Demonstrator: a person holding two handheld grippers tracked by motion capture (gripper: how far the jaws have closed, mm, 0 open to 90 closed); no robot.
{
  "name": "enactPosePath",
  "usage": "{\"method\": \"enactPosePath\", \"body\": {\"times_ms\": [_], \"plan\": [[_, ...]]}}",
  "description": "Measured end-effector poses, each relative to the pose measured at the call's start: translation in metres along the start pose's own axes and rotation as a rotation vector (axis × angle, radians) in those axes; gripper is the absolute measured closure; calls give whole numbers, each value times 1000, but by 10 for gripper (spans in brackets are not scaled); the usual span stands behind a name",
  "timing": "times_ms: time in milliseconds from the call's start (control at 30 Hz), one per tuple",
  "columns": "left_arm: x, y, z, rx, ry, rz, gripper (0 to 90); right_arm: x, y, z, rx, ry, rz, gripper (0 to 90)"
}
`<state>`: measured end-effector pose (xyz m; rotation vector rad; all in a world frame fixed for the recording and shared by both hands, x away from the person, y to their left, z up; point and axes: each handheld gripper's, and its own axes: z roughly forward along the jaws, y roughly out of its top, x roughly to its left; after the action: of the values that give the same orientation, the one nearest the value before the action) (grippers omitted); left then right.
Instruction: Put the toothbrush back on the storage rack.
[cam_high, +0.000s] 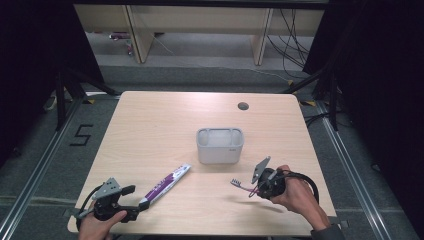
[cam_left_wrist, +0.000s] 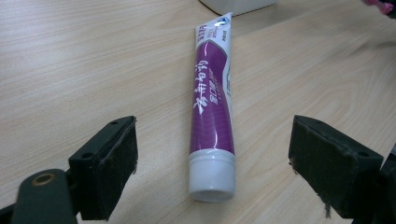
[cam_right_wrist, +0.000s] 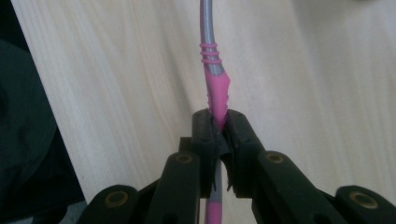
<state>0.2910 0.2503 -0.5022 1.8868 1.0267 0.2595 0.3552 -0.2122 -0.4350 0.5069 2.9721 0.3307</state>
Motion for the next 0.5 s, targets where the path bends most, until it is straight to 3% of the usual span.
{"method": "enactPosePath", "body": {"times_ms": [33, 100, 167, 233, 300, 333, 367, 500], "plan": [[0, 0, 0, 1, 0, 1, 152, 0, -1, -3, -12, 7, 10, 833], [0, 0, 0, -2, 1, 0, 152, 0, -2, -7, -63, -30, 27, 833], [0, 0, 0, 0, 2, 0, 152, -2, -3, -7, -79, -20, 27, 833], [-1, 0, 0, 2, 6, 1, 152, -3, -6, -13, -153, -52, 62, 833], [0, 0, 0, -1, 1, 0, 152, -6, -8, -15, -203, -51, 59, 833], [0, 0, 0, 0, 1, 0, 152, -6, -9, -18, -233, -58, 89, 834], [0, 0, 0, -1, 3, 2, 152, -9, -10, -20, -282, -64, 89, 833], [0, 0, 0, -1, 1, 3, 152, -9, -13, -23, -357, -58, 115, 834]]}}
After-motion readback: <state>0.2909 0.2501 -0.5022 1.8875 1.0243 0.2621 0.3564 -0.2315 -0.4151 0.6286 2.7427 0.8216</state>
